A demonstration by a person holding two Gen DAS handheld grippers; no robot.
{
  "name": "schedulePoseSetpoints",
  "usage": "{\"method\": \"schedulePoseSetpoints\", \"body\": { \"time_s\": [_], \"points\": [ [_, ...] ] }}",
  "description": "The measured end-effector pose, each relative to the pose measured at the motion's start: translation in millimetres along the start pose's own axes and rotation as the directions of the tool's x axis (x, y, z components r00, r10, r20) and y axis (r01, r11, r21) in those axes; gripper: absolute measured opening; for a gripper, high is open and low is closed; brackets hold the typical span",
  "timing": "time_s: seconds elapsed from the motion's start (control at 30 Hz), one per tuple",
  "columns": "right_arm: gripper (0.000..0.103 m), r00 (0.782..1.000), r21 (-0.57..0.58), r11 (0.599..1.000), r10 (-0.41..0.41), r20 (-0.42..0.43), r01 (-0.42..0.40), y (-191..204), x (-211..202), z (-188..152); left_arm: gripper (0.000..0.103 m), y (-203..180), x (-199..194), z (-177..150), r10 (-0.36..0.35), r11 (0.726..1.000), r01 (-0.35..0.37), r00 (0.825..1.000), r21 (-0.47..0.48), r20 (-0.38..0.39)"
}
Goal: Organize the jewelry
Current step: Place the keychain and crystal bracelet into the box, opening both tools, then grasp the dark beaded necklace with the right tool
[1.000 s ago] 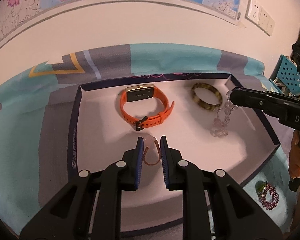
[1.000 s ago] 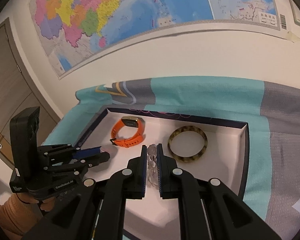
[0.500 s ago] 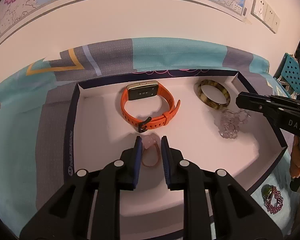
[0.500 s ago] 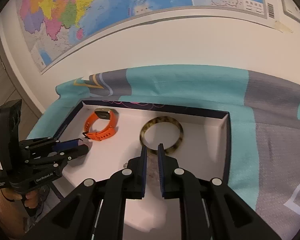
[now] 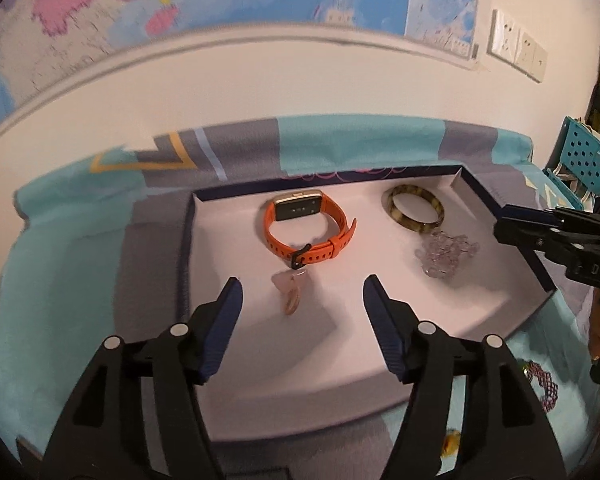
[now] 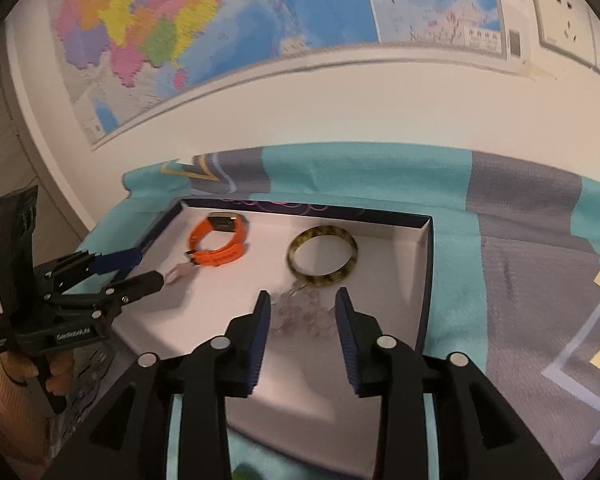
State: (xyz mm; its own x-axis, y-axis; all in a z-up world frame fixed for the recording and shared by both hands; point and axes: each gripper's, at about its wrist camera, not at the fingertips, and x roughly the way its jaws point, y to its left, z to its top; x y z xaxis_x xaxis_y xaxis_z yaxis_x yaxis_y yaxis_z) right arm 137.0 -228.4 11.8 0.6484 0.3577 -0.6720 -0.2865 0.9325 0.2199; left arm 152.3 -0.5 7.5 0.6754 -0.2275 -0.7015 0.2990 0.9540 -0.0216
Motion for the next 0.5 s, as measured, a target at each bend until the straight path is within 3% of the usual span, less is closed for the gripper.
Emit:
{"method": "schedulePoseSetpoints", "body": {
  "time_s": [0.23,0.5],
  "points": [
    [0.036,0.999,-0.059,0.997,0.048,0.017,-0.047,15.9,-39.6,-25.2,0.07,-3.3,-43.9,-19.4,-0.018,1.0,0.016,0.997,0.025,0.068],
    [0.037,0.999,-0.092,0.995,0.04,-0.036,-0.043,23.8,-58.4,-63.5,0.078,-8.6,-63.4,-51.1,-0.043,0.998,0.041,0.997,0.039,0.061]
  ]
}}
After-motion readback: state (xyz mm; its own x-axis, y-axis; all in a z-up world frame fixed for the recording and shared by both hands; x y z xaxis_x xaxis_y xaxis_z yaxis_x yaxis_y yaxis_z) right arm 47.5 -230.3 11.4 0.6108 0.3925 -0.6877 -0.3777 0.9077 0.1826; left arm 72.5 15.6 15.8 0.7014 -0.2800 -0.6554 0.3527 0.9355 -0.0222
